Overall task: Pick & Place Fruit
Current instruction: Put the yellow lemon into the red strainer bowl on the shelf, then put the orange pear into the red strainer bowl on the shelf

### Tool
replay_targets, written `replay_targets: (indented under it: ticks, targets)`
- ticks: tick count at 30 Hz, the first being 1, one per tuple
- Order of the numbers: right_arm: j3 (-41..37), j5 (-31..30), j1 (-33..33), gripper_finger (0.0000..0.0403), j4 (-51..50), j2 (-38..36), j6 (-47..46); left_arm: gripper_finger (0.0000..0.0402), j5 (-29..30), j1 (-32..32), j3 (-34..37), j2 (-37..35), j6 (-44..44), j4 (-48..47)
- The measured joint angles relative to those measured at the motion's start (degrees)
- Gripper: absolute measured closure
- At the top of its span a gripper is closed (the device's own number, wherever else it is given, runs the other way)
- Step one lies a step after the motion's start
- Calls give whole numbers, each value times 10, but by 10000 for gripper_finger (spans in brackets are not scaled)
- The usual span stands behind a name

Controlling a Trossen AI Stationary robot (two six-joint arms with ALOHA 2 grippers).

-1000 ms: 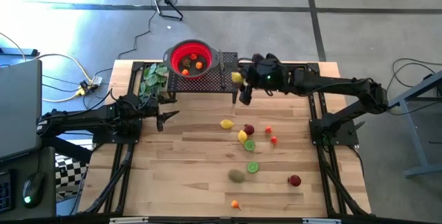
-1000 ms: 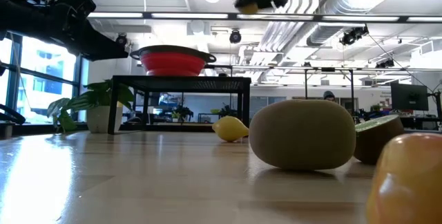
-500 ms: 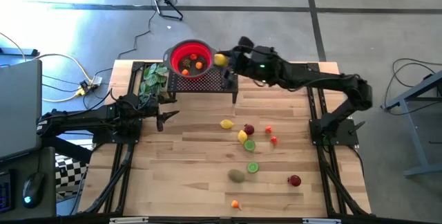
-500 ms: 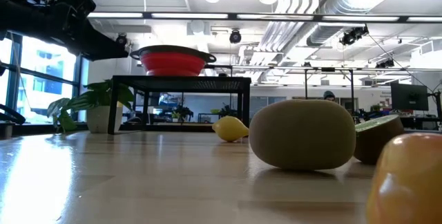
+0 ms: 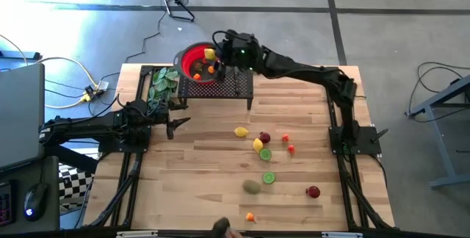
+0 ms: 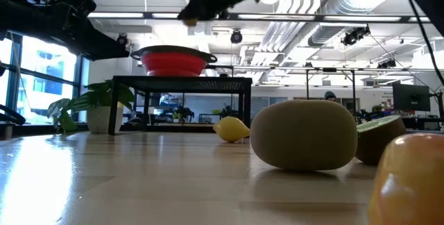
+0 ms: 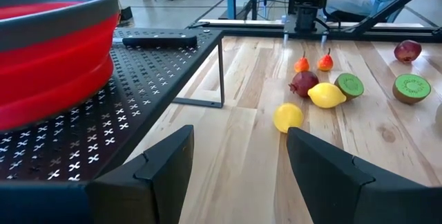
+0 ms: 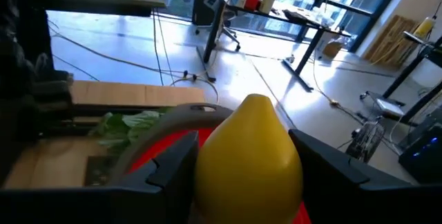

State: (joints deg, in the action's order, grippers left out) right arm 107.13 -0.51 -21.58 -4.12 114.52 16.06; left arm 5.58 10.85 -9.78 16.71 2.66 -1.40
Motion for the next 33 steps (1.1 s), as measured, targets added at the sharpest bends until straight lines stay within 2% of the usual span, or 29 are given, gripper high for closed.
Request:
replay_targets:
  ticks: [4, 13, 17, 26, 29, 33]
  targets:
    - [6, 32, -19, 205, 2, 33, -15, 174, 0, 0, 0, 0, 0, 0]
    - [5, 60, -46, 206, 3, 79, -26, 174, 0, 0, 0, 0, 0, 0]
    - [5, 59, -49, 181, 8, 78, -17, 174, 0, 0, 0, 0, 0, 0]
    - [5, 12, -44, 82, -22, 67, -12, 174, 0, 0, 0, 0, 0, 0]
    - [5, -8, -39, 77, -54, 47, 0, 174, 0, 0, 0, 0, -1, 0]
    - [6, -29, -23, 103, -103, -7, 35, 174, 0, 0, 0, 0, -1, 0]
